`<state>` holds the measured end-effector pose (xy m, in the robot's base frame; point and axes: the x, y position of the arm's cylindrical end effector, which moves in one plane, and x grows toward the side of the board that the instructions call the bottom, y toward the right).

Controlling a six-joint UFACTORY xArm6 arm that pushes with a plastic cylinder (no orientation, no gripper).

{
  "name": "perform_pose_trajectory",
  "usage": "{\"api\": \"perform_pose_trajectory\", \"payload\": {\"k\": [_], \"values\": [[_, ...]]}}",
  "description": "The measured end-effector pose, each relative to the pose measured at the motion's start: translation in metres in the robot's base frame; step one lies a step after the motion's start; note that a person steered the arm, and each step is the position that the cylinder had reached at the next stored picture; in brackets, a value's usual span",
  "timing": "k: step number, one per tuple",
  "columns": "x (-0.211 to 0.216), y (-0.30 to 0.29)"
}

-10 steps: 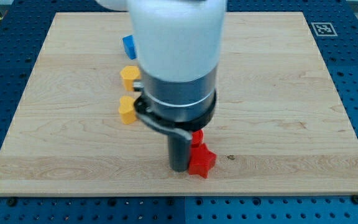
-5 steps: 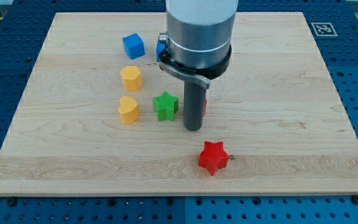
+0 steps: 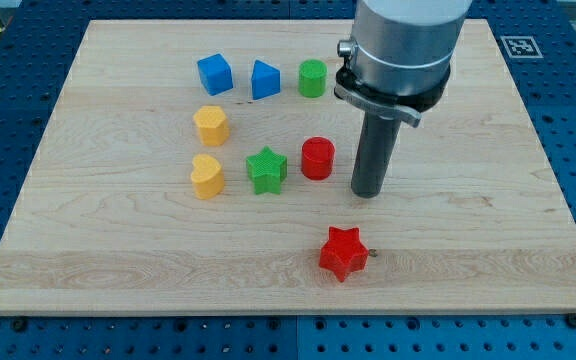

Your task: Move red circle a bit up and down

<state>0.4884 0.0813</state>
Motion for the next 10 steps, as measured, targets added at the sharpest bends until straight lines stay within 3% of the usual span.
{"api": "perform_pose_trajectory", "payload": {"k": [3,10], "values": [[-0.067,-0.011],[-0.064,-0.035]]}}
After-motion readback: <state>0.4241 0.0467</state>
